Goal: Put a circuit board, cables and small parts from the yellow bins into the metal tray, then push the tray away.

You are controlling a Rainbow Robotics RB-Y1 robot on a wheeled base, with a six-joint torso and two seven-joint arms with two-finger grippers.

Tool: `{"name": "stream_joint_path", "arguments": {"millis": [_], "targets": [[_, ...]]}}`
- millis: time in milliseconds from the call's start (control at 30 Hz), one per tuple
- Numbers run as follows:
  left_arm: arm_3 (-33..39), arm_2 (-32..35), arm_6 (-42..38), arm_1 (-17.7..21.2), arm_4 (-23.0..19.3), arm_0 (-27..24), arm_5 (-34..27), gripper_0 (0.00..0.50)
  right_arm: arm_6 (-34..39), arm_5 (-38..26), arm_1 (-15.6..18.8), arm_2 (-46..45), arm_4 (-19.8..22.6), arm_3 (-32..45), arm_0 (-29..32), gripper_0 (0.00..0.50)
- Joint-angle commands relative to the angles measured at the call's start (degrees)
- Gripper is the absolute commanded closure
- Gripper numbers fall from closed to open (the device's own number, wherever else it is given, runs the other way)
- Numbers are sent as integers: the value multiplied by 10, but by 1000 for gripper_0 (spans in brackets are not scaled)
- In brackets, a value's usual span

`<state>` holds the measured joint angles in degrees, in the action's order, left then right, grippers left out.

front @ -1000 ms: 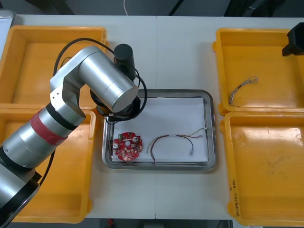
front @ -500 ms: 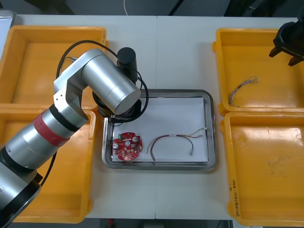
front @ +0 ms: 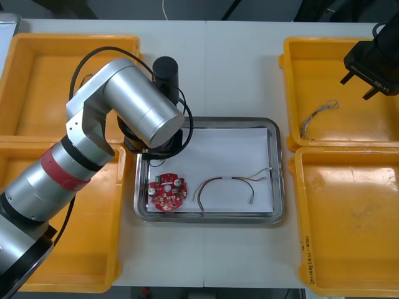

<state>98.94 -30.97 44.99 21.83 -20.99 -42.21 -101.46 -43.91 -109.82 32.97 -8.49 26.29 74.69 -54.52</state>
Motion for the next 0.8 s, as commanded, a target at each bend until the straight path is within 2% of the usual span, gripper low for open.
{"name": "stream_joint_path", "arguments": {"millis": [33,233,400,600,667,800], "targets": [[65,45,-51,-5,-2,3,-35,0,16,-2,-9,20,-10,-5,-30,0],[124,113,-53,10,-26,0,-85,0,25,21,-12,66,-24,-15,-30,0],[153,169,-52,32,-56,-11,-85,0,31,56,-21,65,-31,-24,-29,0],[154,212,-41,73,-63,-18,-85,0,37,94,-31,62,-40,-35,-30,0],[147,215,-37,96,-68,-18,-85,0,39,105,-33,60,-39,-39,-29,0],[116,228,-30,116,-71,-20,-85,0,44,125,-33,59,-36,-52,-29,0]]}}
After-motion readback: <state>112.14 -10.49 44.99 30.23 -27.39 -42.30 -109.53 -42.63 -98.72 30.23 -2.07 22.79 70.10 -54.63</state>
